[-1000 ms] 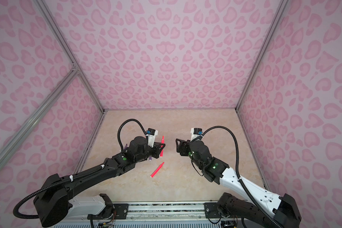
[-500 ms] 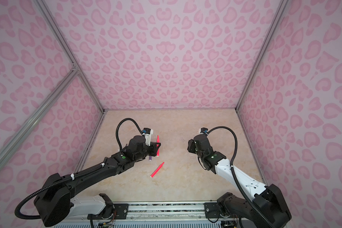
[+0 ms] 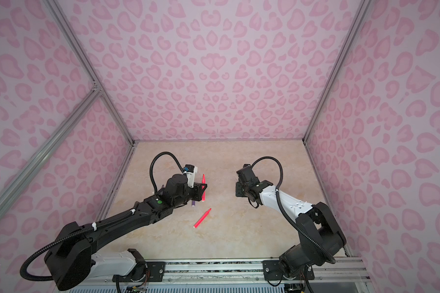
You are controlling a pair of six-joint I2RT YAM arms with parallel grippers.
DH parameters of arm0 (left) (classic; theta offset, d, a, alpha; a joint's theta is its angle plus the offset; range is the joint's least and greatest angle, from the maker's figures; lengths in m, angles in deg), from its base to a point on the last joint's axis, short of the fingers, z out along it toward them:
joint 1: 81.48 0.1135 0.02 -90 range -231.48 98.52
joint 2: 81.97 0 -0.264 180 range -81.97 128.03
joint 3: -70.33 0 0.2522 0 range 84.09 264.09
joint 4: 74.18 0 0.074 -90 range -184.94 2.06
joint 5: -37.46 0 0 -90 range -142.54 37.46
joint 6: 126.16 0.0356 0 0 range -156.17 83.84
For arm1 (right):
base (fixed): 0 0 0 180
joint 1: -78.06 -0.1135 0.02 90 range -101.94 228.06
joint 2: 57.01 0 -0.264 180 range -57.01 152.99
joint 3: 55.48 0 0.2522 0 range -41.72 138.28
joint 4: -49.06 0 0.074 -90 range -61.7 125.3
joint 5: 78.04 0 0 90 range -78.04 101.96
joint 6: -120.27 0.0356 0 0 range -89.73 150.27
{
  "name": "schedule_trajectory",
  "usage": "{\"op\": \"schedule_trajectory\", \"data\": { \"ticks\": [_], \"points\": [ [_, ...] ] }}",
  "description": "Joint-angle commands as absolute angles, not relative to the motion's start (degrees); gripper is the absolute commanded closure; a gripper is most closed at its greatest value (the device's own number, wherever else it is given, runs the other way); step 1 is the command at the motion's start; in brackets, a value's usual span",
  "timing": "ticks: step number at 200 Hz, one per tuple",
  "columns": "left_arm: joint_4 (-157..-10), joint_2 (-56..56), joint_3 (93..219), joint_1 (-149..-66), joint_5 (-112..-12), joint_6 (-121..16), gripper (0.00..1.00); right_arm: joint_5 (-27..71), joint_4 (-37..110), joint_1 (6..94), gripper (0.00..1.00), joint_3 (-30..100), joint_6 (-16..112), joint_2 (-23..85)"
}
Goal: Insert the pens into the pen caps
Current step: 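Move the right gripper over the translucent pink caps on the table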
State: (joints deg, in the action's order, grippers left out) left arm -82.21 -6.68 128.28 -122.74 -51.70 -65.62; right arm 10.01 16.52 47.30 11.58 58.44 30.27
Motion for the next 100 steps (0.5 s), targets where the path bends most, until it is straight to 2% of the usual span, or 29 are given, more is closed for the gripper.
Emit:
{"op": "schedule_trajectory", "data": {
  "ticks": [1, 37, 100],
  "points": [
    [-82.07, -6.85, 128.92, -122.66, -51.87, -65.43, 0.97, 8.27, 12.75, 47.15, 0.54, 12.48, 56.87, 32.3],
    [-82.27, -6.65, 129.21, -122.7, -51.92, -65.26, 0.97, 6.92, 9.99, 46.92, 0.61, 13.46, 55.89, 35.36],
    [-82.42, -6.47, 129.31, -122.62, -52.08, -65.25, 0.97, 7.05, 7.93, 45.96, 0.65, 15.69, 54.53, 39.98]
  ]
}}
